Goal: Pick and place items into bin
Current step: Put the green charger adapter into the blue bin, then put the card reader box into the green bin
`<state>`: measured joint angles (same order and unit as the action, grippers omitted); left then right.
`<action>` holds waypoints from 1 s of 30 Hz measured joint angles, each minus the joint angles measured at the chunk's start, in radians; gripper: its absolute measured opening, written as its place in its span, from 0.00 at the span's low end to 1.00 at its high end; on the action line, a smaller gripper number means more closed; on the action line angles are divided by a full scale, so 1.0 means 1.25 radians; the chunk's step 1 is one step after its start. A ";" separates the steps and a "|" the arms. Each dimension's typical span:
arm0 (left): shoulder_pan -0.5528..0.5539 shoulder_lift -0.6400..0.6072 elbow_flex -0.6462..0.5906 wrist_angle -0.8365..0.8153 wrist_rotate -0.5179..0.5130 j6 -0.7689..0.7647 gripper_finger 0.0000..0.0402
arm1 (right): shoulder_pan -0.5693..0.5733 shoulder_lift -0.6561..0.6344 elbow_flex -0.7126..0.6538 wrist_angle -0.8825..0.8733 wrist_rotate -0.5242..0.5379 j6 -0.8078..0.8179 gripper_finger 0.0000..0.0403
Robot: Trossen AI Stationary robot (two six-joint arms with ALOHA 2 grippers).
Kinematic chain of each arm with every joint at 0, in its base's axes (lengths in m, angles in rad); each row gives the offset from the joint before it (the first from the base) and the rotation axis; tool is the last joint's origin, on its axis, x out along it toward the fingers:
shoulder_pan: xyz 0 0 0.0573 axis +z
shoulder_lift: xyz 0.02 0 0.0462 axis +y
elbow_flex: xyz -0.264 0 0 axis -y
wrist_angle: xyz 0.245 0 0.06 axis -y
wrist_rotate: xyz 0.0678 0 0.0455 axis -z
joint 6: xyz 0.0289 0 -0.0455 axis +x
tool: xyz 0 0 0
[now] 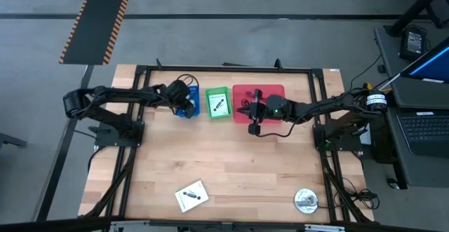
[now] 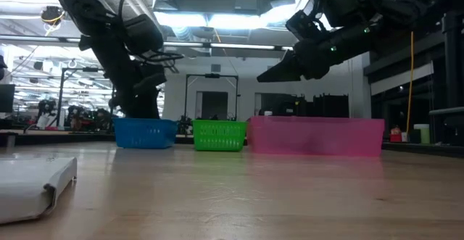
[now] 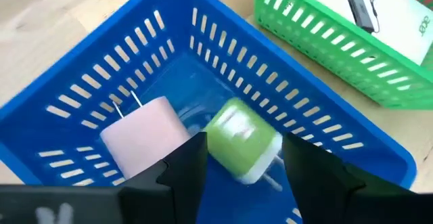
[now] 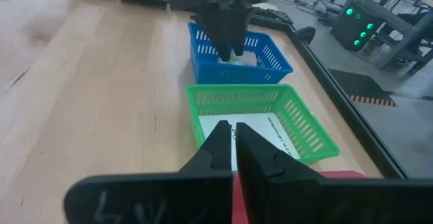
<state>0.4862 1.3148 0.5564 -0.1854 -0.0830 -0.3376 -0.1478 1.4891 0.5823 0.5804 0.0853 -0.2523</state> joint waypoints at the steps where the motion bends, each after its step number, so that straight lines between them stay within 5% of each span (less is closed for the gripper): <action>1: 0.000 -0.004 0.000 0.000 0.000 0.008 0.46 | 0.000 0.000 0.000 0.000 0.000 0.000 0.01; 14: -0.037 -0.145 0.000 0.002 0.188 0.081 0.39 | 0.000 0.000 0.000 0.000 0.000 0.000 0.01; 26: -0.286 -0.216 0.000 0.054 0.135 0.078 0.04 | 0.024 0.000 0.000 -0.002 0.003 0.031 0.01; 30: -0.396 -0.208 -0.002 0.097 0.122 0.069 0.01 | 0.074 0.000 0.024 -0.032 0.032 0.034 0.01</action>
<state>-0.0090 1.0545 0.5539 -0.0641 0.0696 -0.2516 -0.0551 1.4891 0.6123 0.5399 0.1249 -0.2095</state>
